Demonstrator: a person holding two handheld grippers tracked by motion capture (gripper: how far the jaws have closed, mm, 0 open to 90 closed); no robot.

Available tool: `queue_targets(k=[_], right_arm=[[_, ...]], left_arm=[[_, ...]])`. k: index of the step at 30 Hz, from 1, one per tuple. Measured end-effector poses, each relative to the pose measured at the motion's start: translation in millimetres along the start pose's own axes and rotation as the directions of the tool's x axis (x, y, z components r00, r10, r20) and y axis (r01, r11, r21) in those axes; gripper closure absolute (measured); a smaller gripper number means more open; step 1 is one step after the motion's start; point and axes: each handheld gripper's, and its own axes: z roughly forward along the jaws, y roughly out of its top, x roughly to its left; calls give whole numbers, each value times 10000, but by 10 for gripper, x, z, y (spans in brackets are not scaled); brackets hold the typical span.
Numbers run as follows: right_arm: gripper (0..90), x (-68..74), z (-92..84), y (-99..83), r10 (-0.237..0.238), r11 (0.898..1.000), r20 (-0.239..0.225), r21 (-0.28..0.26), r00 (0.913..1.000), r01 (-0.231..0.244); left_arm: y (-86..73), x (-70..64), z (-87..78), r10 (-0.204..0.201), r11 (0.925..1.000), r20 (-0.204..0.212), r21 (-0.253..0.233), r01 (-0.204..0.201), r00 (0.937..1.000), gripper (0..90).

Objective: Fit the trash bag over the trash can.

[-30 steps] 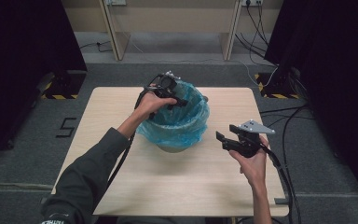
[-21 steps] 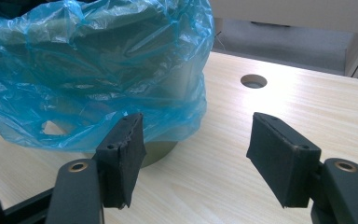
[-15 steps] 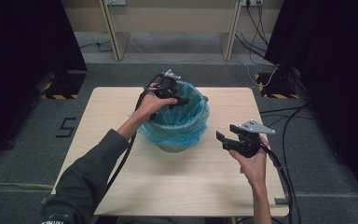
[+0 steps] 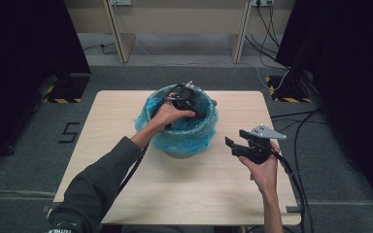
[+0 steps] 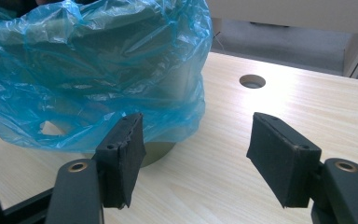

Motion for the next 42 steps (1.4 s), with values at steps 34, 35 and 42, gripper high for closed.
queue_targets(k=[34,35,42], right_arm=[[352,-117,125,-187,220,9972,302,711,9993,-241],[352,-122,122,-186,230,9971,305,714,9993,-251],[352,-127,138,-188,234,9971,274,721,9993,-254]], left_arm=[[-384,700,-1209,-865,9895,-2165,-1321,586,9724,239],[-417,733,-1183,-950,9899,-2186,-1238,690,9712,239],[-532,918,-961,-1475,9888,-2305,-570,1379,9618,243]])
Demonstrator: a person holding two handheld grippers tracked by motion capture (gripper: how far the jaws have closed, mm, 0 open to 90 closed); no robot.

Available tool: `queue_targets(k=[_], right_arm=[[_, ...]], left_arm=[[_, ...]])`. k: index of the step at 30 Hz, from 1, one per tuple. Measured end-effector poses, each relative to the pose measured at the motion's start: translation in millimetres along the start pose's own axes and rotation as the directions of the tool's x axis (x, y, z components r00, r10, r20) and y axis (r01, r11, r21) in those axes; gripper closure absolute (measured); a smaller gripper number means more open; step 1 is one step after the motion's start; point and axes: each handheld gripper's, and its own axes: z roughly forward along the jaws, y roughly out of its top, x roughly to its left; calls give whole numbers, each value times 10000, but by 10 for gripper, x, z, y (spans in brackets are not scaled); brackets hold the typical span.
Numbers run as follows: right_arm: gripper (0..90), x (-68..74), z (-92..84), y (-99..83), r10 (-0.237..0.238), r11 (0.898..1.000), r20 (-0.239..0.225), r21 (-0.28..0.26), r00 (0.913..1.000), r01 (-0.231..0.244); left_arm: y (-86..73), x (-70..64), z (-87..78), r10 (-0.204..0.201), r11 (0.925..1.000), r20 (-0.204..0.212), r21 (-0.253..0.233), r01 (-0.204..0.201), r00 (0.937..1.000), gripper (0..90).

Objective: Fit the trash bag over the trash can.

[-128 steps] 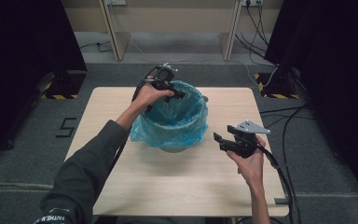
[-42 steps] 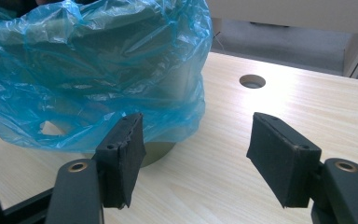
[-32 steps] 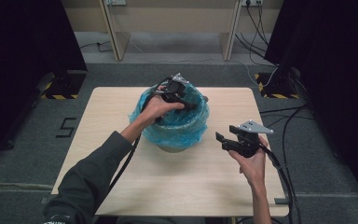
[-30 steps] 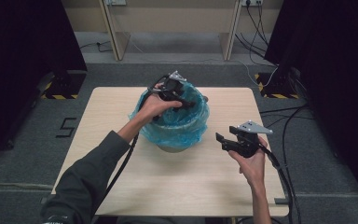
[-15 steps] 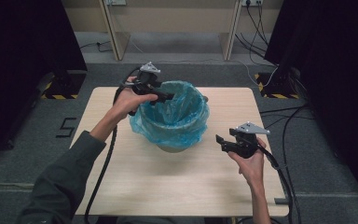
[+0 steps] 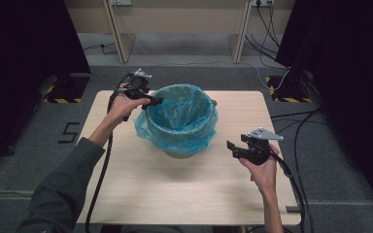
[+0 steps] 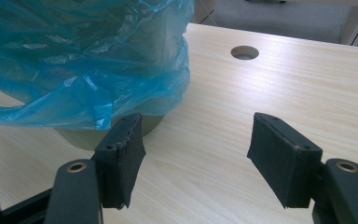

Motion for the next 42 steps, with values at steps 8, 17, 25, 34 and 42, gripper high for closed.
queue_targets(k=[8,17,25,34,42], right_arm=[[352,-4,-4,-3,9,10000,7,7,10000,-9],[352,-26,2,-23,71,10000,23,14,10000,-71],[352,-55,16,-38,46,10000,41,58,10000,-46],[352,-149,79,-169,349,9986,83,391,9994,-352],[352,-139,99,-182,282,9984,161,481,9995,-289]], left_arm=[[-51,14,36,234,9985,-587,498,-205,9980,247],[-98,10,-109,-93,9993,-219,-371,85,9997,223],[-188,-87,-427,-158,9905,548,-1357,231,9984,188],[-538,-175,-741,28,9764,755,-2157,136,9971,175],[-896,-224,-796,59,9723,698,-2335,106,9975,175]])
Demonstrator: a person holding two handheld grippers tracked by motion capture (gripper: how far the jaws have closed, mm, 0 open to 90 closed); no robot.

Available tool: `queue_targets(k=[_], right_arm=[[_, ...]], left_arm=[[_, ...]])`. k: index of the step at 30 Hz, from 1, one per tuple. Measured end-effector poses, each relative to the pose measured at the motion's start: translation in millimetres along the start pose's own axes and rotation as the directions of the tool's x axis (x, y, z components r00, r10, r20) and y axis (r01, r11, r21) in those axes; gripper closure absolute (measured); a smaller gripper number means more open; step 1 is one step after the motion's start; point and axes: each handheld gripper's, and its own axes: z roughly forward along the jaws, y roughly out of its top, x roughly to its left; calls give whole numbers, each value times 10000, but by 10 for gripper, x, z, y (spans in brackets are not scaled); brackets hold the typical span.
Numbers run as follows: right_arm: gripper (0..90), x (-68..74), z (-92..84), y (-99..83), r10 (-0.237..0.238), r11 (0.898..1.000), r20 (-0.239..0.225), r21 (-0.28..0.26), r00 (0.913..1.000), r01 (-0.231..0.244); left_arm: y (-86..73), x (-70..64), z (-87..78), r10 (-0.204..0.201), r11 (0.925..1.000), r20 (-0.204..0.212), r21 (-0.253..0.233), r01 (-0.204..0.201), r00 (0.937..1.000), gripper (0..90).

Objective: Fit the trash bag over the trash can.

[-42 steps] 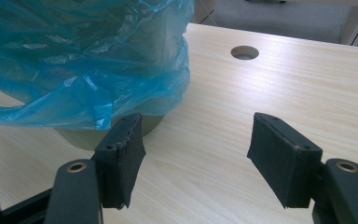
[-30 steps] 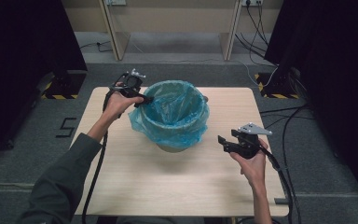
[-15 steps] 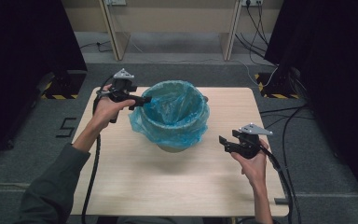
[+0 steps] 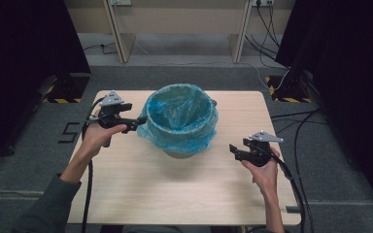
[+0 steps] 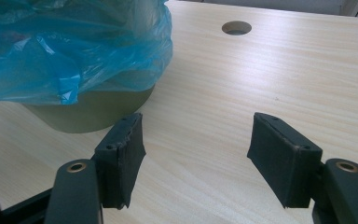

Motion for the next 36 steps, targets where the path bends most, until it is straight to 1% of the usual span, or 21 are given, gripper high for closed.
queue_targets(k=[6,10,13,16,21,25,27,28,30,31,33,36], right_arm=[[352,16,44,-47,14,9997,24,260,10000,-15],[352,3,66,-107,-67,9993,117,372,9999,63],[353,19,76,-167,-130,9990,80,434,9999,126],[353,33,80,-238,-185,9985,185,520,9997,175],[352,73,97,-356,-298,9972,165,686,9994,286],[349,104,119,-449,-476,9951,217,873,9986,455],[348,114,115,-487,-537,9942,232,940,9983,513],[346,121,111,-506,-494,9943,224,951,9985,471],[343,128,102,-539,-489,9937,224,1017,9986,464],[342,129,100,-555,-505,9935,233,1037,9985,478],[337,136,100,-589,-466,9930,239,1101,9986,437],[319,154,94,-634,-476,9919,269,1194,9985,440]], left_arm=[[-288,-16,-77,-72,9999,331,-100,76,9994,175],[-479,-22,-105,26,9998,212,-193,-22,9998,175],[-613,-25,-87,22,10000,361,-72,-19,9993,175],[-740,-24,-77,85,9999,300,69,-87,9995,175],[-964,13,-51,-155,9998,195,107,153,9997,176],[-1154,41,-11,-233,9989,135,405,227,9996,177],[-1251,40,2,-306,9984,321,480,290,9990,178],[-1300,37,12,-335,9978,367,584,313,9988,178],[-1381,27,29,-241,9955,345,928,208,9991,178],[-1418,22,32,-210,9950,295,980,180,9993,178],[-1494,17,38,-204,9931,327,1158,165,9993,179],[-1608,21,46,-313,9892,278,1442,270,9991,180]])
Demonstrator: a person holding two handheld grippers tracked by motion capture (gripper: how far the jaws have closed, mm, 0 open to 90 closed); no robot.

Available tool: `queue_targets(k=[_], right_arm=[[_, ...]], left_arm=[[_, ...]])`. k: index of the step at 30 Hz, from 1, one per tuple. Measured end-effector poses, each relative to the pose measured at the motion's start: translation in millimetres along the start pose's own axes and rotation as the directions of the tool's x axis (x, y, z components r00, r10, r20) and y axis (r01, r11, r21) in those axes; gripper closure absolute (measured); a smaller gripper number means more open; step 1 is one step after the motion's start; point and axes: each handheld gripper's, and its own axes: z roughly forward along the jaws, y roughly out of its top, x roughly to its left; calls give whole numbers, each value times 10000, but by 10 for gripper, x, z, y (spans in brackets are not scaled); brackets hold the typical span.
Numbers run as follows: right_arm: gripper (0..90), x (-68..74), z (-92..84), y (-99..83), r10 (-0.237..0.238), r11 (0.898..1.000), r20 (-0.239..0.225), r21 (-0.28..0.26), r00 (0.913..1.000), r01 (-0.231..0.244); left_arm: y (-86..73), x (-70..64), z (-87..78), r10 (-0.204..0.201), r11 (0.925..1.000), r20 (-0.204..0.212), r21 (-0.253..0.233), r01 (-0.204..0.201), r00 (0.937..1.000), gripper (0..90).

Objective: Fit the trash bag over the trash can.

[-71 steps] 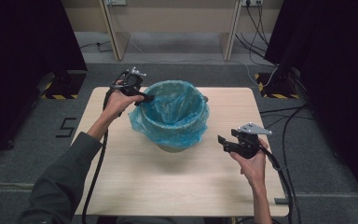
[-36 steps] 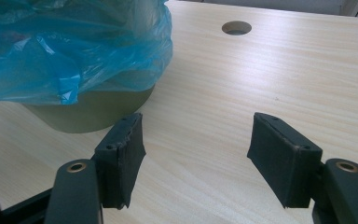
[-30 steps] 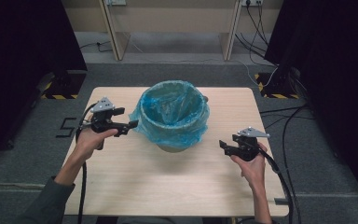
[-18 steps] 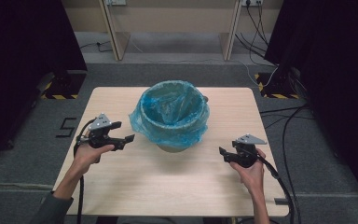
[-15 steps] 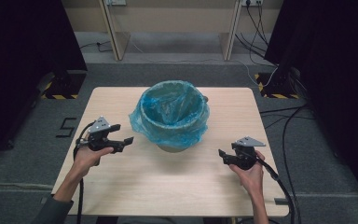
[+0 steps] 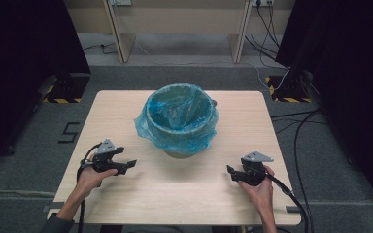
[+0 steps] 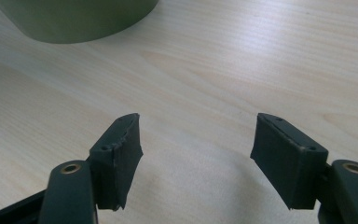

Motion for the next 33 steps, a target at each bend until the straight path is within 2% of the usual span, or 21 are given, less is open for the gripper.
queue_targets(k=[4,8,9,12,13,14,19,33], right_arm=[[303,24,-9,-45,-5,9999,-108,130,9999,7],[241,48,0,-83,-83,9993,62,364,9999,81],[227,54,6,-92,-98,9992,69,398,9999,95],[174,73,33,-125,-205,9974,84,695,9998,198],[157,79,42,-138,-355,9976,101,595,9993,349],[154,86,45,-145,-520,9968,104,616,9986,512],[144,91,49,-145,-613,9960,137,663,9980,603],[143,92,50,-145,-597,9960,134,672,9981,586]], left_arm=[[-121,12,31,42,9986,-78,527,-38,10000,179],[-220,7,51,172,9951,-186,973,-154,9997,179],[-235,-1,47,329,9951,-268,940,-303,9991,177],[-251,-15,29,380,9948,-271,957,-352,9989,173],[-254,-17,25,375,9947,-267,963,-348,9989,171],[-256,-18,22,414,9942,-263,1002,-386,9988,169],[-256,-22,26,444,9938,-236,1030,-417,9987,147],[-257,-22,27,439,9939,-237,1026,-412,9988,146]])
